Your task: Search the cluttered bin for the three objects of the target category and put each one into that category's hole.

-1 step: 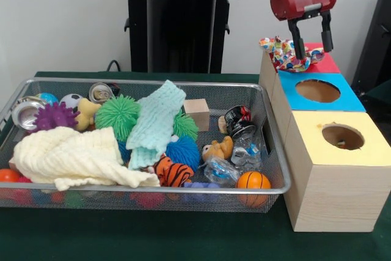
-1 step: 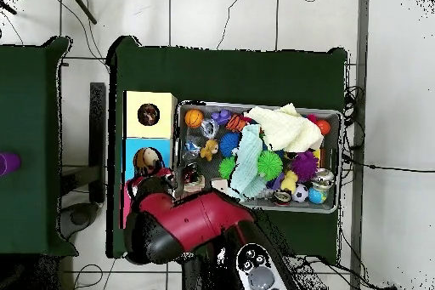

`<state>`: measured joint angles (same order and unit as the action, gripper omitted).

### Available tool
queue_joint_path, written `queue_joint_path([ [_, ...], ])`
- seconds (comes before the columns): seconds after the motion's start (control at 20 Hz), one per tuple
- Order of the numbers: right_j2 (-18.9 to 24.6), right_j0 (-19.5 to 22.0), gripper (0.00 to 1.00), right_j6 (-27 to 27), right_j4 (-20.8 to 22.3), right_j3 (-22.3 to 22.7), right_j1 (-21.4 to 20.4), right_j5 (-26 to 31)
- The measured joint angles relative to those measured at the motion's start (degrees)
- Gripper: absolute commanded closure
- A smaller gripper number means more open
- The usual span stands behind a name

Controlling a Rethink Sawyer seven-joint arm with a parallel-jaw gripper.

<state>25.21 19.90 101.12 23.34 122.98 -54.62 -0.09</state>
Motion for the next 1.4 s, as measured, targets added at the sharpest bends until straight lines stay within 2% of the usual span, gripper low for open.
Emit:
queue_joint_path([
  [0.75, -9.1, -4.3, 0.0, 0.0, 3.7, -0.4, 1.0, -1.7],
  [1.4, -9.6, -4.2, 0.0, 0.0, 4.2, -0.4, 1.1, -1.7],
])
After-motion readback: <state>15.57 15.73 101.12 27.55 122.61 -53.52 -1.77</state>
